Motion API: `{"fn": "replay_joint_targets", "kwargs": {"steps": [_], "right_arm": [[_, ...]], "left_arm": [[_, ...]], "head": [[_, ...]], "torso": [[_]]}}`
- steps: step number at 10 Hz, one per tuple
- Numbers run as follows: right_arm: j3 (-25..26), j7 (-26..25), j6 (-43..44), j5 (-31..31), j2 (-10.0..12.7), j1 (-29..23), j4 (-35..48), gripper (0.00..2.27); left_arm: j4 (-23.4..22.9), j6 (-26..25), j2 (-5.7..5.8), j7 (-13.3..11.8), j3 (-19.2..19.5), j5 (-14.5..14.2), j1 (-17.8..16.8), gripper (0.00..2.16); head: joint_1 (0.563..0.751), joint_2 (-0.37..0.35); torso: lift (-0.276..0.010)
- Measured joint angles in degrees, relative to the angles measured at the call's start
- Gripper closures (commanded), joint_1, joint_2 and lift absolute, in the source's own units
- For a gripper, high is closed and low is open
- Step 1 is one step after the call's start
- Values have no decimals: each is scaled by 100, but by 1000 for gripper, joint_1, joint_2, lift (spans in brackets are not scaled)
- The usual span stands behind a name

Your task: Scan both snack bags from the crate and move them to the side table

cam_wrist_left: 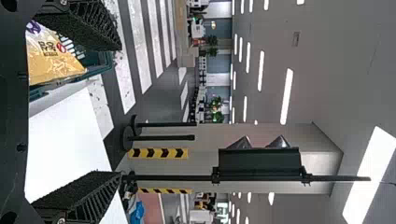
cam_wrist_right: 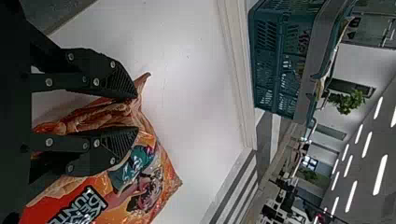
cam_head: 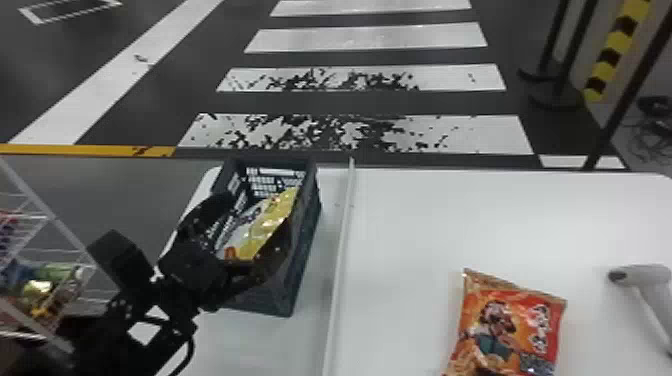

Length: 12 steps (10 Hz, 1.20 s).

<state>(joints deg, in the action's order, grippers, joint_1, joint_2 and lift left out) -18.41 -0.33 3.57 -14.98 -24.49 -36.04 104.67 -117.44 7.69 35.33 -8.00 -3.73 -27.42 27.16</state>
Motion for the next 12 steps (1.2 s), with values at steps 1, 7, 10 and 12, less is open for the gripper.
{"fn": "replay_joint_targets", "kwargs": {"steps": [1,7,10,12], "right_arm": [[-63,-267,190,-99,-29,-6,-7,2246],[208,-11,74,235,-129,-436,818,2246],[861,1003,-2001,464,-205,-883,2380,2246],[990,1212,-2834,487,-215,-944,3021,2246]], "left_arm": [[-15,1,0,-1,11,0,23,36],[-33,8,-1,-9,30,0,71,36],[0,19,-7,-18,30,0,79,36],[18,26,-26,-33,30,0,79,36]], "head": [[695,129],[695,138],[695,101],[695,86]], "torso": [[-95],[-95],[-95],[-95]]}}
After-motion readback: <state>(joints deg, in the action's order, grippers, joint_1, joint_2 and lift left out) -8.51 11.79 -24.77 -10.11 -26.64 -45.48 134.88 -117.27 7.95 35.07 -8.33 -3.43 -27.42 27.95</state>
